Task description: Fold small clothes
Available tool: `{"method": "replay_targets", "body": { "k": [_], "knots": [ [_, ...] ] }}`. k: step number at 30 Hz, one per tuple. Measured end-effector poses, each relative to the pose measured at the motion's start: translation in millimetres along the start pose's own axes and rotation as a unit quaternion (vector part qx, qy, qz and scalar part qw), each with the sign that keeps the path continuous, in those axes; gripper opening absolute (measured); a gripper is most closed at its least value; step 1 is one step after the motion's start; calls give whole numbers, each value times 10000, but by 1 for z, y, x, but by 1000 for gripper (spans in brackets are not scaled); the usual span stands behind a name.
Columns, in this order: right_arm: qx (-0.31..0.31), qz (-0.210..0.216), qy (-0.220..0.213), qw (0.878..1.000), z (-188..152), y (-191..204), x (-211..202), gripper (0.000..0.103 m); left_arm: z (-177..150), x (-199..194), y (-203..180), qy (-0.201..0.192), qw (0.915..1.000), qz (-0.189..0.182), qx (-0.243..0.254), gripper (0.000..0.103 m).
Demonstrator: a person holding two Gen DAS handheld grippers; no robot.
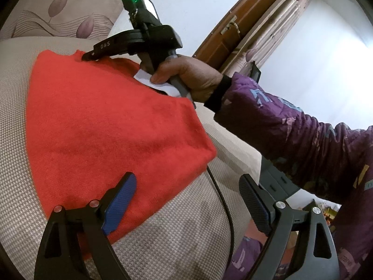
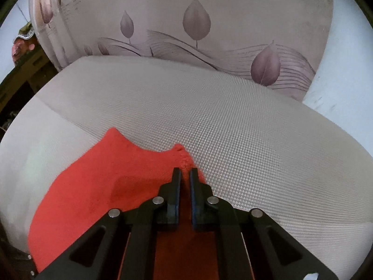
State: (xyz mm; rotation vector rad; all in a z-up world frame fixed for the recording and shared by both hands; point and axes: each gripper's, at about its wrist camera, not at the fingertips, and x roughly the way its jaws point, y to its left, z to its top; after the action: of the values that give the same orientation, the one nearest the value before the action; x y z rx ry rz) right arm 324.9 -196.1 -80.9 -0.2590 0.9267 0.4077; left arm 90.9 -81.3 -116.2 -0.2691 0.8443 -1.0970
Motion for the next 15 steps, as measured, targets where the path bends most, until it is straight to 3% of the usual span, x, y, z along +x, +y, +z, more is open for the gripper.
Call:
{"method": "replay_targets", "body": {
  "k": [6,8,9,10,15],
  "knots": [
    [42,273,149,9995,-3,-7,10,10,0,0,0,-12,10000,-19,6,90],
    [443,611,234,9969,-2,-21,11,25,0,0,1,-11,10000,-7,8,90],
    [680,822,266,9939,-3,-30,12,26,0,0,0,-10,10000,4,14,90],
    [882,1024,232,9906,-4,-37,10,26,0,0,0,-9,10000,13,19,90],
    [1426,1157,-348,9824,-16,-60,-28,28,0,2,-1,-8,10000,22,21,90]
  ]
}}
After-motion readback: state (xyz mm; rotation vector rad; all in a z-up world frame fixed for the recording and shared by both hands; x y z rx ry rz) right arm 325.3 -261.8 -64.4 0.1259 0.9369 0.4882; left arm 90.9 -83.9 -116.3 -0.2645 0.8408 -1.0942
